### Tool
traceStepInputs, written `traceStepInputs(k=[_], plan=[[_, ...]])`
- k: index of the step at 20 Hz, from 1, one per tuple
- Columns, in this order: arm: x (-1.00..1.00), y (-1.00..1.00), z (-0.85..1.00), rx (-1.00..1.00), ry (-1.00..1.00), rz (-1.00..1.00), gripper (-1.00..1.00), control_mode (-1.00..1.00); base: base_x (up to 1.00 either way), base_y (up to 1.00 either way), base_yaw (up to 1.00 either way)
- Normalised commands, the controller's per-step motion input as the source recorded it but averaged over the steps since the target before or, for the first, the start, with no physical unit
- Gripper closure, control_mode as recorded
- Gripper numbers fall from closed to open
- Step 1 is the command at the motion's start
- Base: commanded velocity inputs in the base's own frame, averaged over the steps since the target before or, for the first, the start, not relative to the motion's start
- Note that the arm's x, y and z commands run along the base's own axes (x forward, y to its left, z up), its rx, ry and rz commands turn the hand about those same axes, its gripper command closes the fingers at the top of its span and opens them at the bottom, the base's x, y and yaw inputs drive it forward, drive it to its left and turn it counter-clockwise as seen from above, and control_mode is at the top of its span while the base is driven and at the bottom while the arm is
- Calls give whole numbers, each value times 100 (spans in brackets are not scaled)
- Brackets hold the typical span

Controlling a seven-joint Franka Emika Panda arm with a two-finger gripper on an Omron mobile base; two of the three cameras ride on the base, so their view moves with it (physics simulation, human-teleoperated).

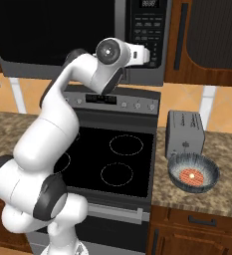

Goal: Open the microwave, place the bowl with waffle inside the microwave, then close the microwave door and turn it on.

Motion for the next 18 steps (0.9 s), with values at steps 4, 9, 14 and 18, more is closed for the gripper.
traceStepInputs(k=[4, 9, 14, 18], plan=[[100, 54, -47, 0, -4, 3, 100, -100, 0, 0, 0], [100, 78, -31, 6, 0, 14, 100, -100, 0, 0, 0], [100, 92, -23, 11, 0, 23, 100, -100, 0, 0, 0], [50, 100, -2, 3, 18, 28, 100, -100, 0, 0, 0]])
